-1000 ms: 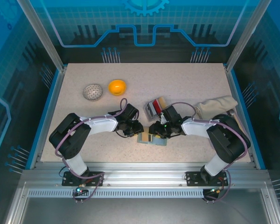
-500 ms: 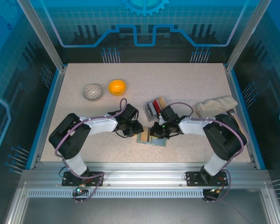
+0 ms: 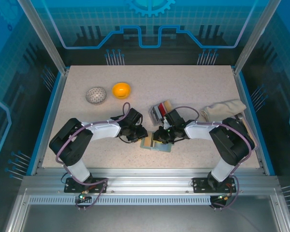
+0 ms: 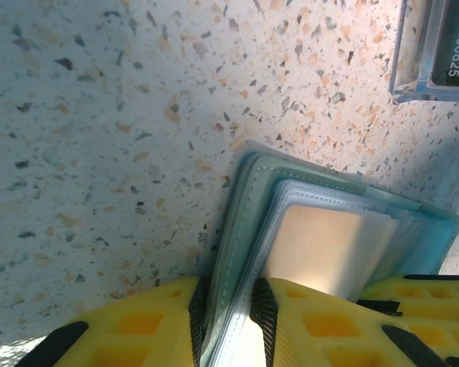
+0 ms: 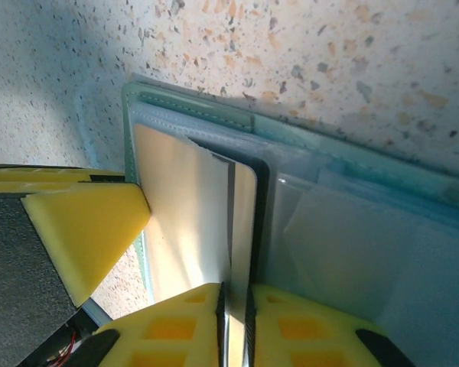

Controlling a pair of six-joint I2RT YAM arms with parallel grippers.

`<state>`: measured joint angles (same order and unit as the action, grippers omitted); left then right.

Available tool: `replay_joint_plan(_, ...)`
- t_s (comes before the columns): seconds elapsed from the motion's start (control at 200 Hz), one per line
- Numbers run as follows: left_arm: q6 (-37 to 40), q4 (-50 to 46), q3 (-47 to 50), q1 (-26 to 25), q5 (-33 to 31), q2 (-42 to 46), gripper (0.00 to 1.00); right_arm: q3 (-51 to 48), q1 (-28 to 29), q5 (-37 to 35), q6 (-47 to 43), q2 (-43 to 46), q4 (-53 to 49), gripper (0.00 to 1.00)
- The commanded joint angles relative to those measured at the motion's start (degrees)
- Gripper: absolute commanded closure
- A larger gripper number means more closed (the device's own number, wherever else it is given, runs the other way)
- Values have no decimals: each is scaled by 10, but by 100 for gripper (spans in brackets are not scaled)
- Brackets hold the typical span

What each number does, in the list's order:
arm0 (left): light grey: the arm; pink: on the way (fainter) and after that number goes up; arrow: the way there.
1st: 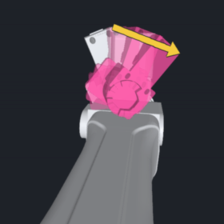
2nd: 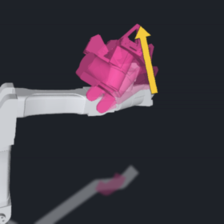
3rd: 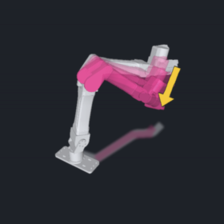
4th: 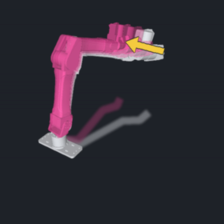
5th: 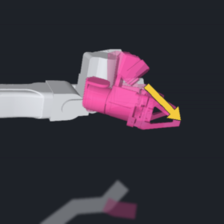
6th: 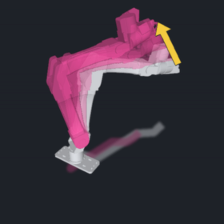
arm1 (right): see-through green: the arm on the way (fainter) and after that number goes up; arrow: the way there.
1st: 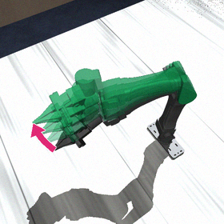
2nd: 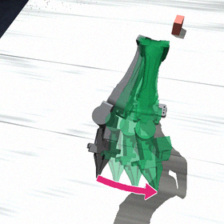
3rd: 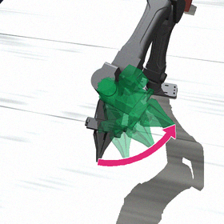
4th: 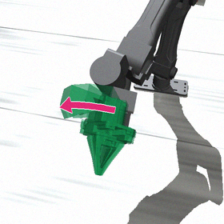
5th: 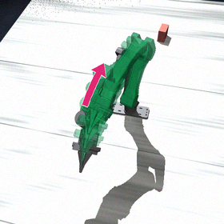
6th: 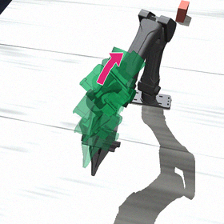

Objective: Put the credit cards into the card holder

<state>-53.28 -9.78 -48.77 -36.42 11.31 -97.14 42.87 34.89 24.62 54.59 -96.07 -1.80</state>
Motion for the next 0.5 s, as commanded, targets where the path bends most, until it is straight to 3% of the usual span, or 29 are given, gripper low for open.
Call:
replay_joint_plan(0.0, -22, 10, 21, -6, 17, 19, 71, 22, 9, 11, -10, 7, -10, 81)
replay_joint_plan(0.19, -32, 4, 32, -8, -1, 56, 70, 44, -14, -53, -95, 71, -135, 77)
replay_joint_plan(0.295, -26, -10, 31, -7, -21, 77, 65, 56, -43, -54, -126, 96, -172, 72)
replay_joint_plan(0.495, 6, -60, 0, -2, -66, 101, 58, 128, -68, -141, -195, 113, -271, 67)
